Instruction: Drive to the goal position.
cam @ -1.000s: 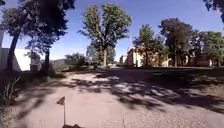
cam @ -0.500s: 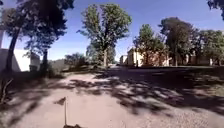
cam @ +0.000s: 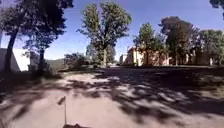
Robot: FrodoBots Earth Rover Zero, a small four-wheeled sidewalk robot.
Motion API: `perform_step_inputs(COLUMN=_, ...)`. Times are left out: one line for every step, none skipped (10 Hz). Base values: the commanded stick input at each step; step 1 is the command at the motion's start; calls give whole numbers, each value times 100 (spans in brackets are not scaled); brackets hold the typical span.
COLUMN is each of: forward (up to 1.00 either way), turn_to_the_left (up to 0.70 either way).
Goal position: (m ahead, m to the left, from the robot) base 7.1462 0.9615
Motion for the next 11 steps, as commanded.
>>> perform_step_inputs(forward=45, turn_to_the_left=0)
perform_step_inputs(forward=45, turn_to_the_left=0)
perform_step_inputs(forward=45, turn_to_the_left=0)
perform_step_inputs(forward=45, turn_to_the_left=0)
perform_step_inputs(forward=45, turn_to_the_left=0)
perform_step_inputs(forward=45, turn_to_the_left=0)
perform_step_inputs(forward=45, turn_to_the_left=0)
perform_step_inputs(forward=45, turn_to_the_left=0)
perform_step_inputs(forward=44, turn_to_the_left=0)
perform_step_inputs(forward=40, turn_to_the_left=0)
perform_step_inputs(forward=45, turn_to_the_left=0)
